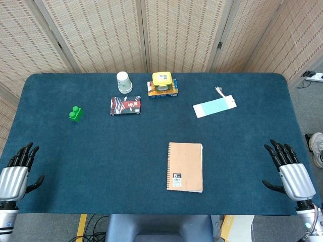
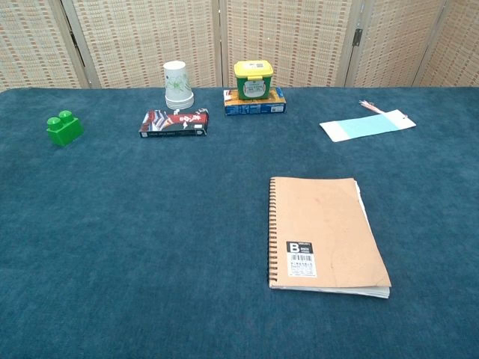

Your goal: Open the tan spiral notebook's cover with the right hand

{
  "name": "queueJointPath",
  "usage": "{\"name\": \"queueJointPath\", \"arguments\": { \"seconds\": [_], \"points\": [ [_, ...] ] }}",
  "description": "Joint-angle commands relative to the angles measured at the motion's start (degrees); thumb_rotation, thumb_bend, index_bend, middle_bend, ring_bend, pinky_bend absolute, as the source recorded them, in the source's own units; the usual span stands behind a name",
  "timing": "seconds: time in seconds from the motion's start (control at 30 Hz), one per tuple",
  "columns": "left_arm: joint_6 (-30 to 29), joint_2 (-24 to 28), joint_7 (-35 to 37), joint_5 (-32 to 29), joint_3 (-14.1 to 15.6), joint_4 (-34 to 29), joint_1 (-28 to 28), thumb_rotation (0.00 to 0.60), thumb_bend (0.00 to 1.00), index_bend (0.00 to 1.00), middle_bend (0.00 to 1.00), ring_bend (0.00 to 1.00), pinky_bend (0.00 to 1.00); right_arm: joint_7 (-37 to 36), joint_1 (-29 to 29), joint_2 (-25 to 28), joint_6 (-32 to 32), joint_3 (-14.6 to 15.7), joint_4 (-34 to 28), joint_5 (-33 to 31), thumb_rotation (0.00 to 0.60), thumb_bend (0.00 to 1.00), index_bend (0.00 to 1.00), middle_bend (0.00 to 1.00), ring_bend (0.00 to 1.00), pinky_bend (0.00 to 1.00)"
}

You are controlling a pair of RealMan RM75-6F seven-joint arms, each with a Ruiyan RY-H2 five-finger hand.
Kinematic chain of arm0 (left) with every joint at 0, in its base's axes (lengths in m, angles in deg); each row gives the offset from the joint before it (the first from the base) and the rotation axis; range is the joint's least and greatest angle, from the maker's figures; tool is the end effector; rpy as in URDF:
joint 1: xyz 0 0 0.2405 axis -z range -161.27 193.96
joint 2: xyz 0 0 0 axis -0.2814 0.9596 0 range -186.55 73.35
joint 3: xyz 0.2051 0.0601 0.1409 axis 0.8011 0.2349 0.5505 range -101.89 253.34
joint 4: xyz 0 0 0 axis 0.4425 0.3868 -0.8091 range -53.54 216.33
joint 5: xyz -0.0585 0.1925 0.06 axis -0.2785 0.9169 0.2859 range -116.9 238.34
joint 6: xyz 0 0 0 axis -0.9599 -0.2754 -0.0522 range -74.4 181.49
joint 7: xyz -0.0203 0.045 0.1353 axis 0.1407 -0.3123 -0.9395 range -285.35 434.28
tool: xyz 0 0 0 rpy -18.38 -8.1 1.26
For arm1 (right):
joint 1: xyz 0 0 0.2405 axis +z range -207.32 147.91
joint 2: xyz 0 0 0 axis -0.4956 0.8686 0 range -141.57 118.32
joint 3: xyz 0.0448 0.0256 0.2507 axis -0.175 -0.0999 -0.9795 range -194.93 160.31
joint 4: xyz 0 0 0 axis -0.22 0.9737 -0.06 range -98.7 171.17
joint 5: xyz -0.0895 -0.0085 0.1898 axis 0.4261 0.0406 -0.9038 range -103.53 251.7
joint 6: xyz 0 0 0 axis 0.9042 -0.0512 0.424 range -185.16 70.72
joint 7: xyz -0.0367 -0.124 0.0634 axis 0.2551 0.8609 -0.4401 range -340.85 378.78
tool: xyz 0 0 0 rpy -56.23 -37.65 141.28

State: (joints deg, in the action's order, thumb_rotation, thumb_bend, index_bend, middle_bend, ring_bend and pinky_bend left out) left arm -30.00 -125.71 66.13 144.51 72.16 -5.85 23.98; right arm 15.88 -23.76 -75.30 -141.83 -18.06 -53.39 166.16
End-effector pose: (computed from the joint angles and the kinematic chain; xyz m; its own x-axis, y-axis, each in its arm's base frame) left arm -0.3170 0.1999 0.1395 0.5216 -0.0042 0.8532 0.8531 -0.0109 -0.5216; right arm -0.3074 -0.1790 0.1537 0.4087 -0.0406 0.9118 -0.9073 -0.1264 0.4010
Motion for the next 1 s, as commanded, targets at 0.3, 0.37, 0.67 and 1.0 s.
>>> {"name": "queueJointPath", "arguments": {
  "seconds": [0.3,0.37,0.67,1.0],
  "points": [
    [-0.4,-0.3,1.3,1.5,0.2,-0.5,0.4,0.600,0.30,0.02,0.03,0.08,0.23,0.4,0.0,-0.2,0.2,0.8,-0.1,1.2,0.600,0.14,0.00,0.00,0.00,0.00],
    [-0.2,-0.3,2.2,2.2,0.2,-0.3,0.8,0.600,0.30,0.02,0.03,0.08,0.23,-0.9,0.3,-0.2,0.1,1.5,-0.2,2.8,0.600,0.14,0.00,0.00,0.00,0.00],
    [3.6,-0.1,5.8,-1.7,-1.0,2.3,1.9,0.600,0.30,0.03,0.03,0.08,0.23,-4.9,1.0,-6.0,-4.2,1.7,4.2,8.8,0.600,0.14,0.10,0.17,0.00,0.00],
    [5.7,1.2,8.1,-4.0,-1.2,1.4,2.0,0.600,0.30,0.07,0.03,0.08,0.22,-11.6,6.0,-14.5,-2.9,3.2,18.0,14.7,0.600,0.16,0.23,0.27,0.10,0.00]
  ]
}}
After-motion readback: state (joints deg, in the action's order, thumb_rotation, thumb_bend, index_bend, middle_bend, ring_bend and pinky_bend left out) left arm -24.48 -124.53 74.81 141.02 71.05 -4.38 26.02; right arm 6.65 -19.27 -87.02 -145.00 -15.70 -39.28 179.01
